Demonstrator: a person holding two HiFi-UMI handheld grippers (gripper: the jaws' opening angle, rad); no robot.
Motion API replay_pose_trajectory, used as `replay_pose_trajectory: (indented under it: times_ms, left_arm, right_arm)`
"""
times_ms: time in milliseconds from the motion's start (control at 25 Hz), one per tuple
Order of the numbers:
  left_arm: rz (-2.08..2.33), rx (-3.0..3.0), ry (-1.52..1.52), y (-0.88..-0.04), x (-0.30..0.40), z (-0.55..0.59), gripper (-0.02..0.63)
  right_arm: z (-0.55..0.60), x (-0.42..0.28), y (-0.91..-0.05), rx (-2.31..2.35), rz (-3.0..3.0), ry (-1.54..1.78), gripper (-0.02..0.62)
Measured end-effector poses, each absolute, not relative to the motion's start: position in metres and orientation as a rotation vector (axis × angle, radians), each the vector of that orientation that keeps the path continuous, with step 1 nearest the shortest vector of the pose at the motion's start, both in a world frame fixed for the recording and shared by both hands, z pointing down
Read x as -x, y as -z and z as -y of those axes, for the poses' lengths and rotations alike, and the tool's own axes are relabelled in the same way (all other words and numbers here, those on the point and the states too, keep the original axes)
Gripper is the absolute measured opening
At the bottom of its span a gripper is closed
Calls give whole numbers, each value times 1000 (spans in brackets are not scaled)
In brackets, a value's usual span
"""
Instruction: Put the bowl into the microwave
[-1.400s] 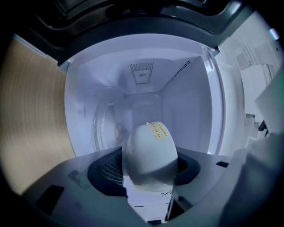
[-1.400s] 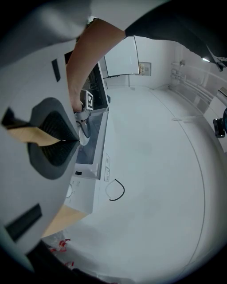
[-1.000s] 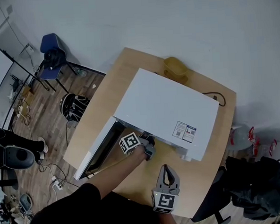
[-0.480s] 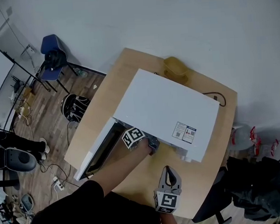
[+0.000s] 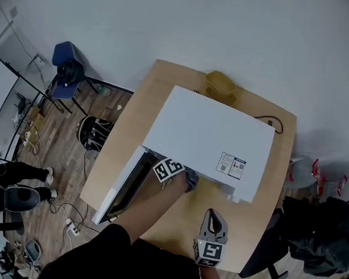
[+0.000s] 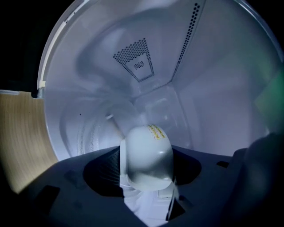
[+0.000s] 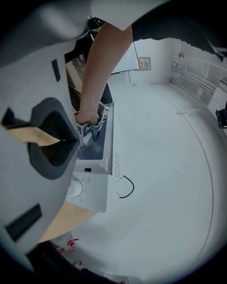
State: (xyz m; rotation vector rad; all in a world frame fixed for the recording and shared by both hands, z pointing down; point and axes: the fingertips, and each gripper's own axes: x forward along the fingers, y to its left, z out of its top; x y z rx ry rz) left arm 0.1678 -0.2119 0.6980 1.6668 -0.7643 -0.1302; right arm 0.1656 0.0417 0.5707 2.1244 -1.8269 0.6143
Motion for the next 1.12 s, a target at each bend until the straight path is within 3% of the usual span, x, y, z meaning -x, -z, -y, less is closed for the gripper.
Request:
replay_pose_trajectory:
  times_ms: [1120]
  left_arm:
    - [976,-2099,-157,-705,-145,205,276]
  right_arm:
    - [-55,-112,-573,-1980,1931,-648,60]
